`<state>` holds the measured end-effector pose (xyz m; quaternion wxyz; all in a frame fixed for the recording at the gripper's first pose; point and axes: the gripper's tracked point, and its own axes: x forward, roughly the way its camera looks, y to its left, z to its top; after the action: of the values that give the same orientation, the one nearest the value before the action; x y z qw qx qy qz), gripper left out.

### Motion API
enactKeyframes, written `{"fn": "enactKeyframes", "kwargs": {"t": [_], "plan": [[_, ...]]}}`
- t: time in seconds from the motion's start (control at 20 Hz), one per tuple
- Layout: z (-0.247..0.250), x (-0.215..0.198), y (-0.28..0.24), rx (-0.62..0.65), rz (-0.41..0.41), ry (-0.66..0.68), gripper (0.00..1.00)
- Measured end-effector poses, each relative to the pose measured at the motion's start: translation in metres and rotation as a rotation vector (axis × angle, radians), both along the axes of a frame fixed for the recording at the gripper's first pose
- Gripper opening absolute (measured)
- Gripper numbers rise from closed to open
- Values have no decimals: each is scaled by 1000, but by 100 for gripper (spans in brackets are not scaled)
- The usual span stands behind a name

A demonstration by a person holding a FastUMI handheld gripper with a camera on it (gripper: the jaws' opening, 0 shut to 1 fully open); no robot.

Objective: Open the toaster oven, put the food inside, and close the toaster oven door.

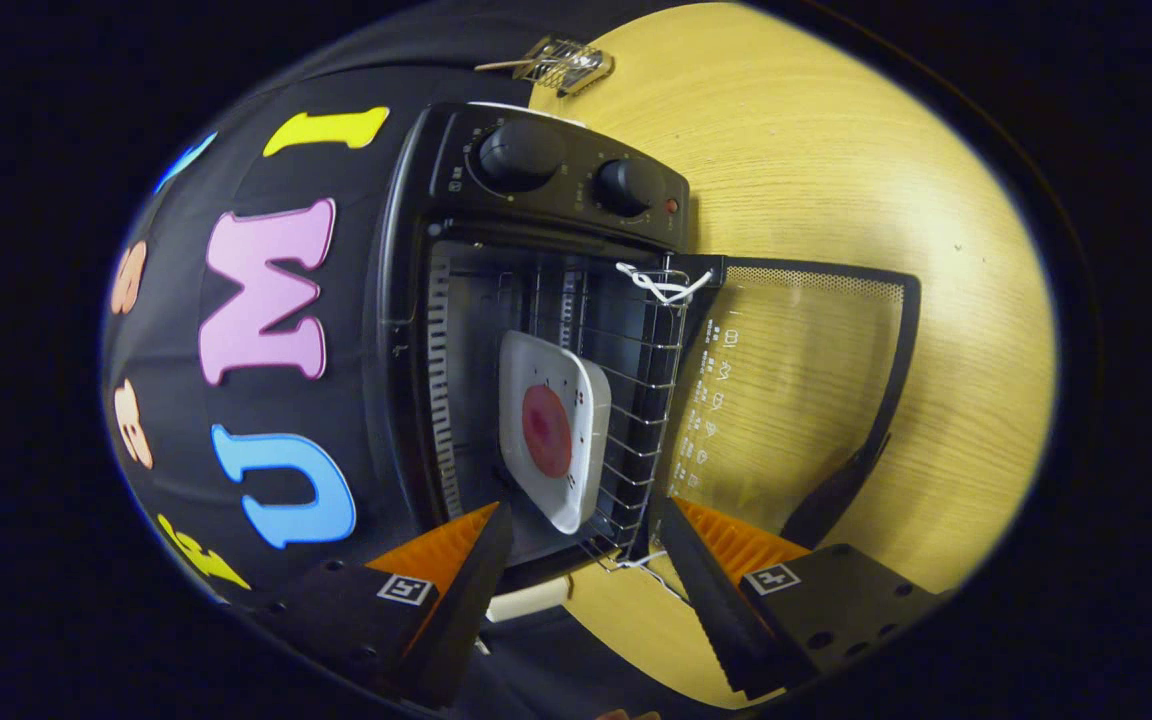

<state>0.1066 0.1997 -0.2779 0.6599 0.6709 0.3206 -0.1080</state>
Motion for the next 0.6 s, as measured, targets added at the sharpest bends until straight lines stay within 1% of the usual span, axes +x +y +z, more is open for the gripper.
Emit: {"fn": "enactKeyframes", "kwargs": {"t": [0.1, 0.2, 0.3, 0.4, 0.6], "plan": [[7, -20, 5, -41, 120, -40, 97], [14, -39, 5, -74, 212, -82, 97], [23, -52, -1, -128, 278, -151, 97], [27, -64, -7, -224, 355, -224, 96], [22, -86, -14, -365, 471, -271, 97]]}}
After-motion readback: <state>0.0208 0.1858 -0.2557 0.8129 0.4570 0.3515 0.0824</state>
